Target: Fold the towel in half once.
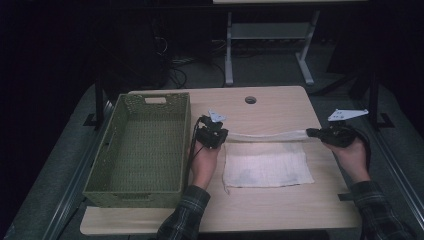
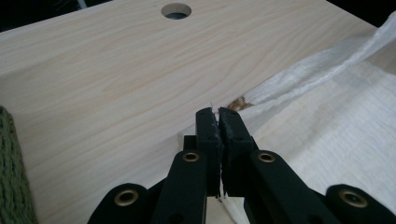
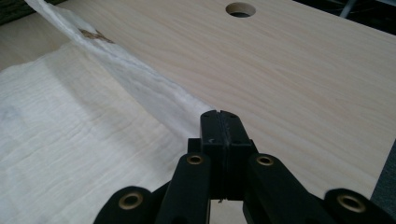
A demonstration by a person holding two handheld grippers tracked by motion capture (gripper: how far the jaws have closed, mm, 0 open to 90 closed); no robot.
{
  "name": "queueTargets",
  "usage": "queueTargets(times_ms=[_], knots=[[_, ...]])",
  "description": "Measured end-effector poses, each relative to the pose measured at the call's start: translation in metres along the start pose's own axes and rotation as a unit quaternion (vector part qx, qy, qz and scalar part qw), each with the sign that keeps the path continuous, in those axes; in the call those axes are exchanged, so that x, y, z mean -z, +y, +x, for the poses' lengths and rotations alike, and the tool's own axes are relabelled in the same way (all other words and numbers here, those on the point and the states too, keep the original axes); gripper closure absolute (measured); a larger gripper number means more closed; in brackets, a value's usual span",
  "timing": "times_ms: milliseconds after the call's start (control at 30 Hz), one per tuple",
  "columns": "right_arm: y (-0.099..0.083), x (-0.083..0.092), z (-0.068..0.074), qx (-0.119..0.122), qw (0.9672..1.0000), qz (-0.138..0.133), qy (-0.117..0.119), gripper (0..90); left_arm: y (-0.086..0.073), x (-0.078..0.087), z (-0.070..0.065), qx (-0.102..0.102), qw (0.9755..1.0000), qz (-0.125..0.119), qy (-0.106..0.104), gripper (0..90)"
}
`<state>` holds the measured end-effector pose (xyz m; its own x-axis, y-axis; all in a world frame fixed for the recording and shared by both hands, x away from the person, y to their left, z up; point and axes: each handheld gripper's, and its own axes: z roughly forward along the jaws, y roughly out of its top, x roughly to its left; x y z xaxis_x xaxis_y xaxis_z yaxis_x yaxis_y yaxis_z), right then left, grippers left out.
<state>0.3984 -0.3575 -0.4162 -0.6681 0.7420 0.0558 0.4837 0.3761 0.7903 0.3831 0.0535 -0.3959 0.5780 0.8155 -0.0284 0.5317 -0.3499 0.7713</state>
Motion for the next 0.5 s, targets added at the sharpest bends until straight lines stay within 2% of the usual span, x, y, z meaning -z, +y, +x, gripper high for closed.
queueTargets(times_ms=[133,233,300,333,500], knots=[[-0.005,0.005,0.007,0.009,1.0,0.0,0.001,89.7,-0.008,0.003,-0.005,-0.01,0.9999,0.002,-0.004,87.4],[-0.009,0.009,0.012,0.008,1.0,0.0,0.004,89.7,-0.014,0.006,-0.006,-0.003,0.9999,-0.001,-0.014,87.3],[-0.012,0.013,0.016,0.005,0.9999,0.002,0.011,89.7,-0.017,0.008,-0.007,-0.004,0.9999,-0.001,-0.014,87.3],[-0.014,0.014,0.017,0.011,0.9999,0.004,0.008,89.7,-0.018,0.01,-0.007,-0.003,0.9999,-0.001,-0.016,87.4],[-0.022,0.025,0.027,0.011,0.9999,0.005,0.011,89.7,-0.025,0.016,-0.013,0.004,0.9996,-0.01,-0.026,87.3]])
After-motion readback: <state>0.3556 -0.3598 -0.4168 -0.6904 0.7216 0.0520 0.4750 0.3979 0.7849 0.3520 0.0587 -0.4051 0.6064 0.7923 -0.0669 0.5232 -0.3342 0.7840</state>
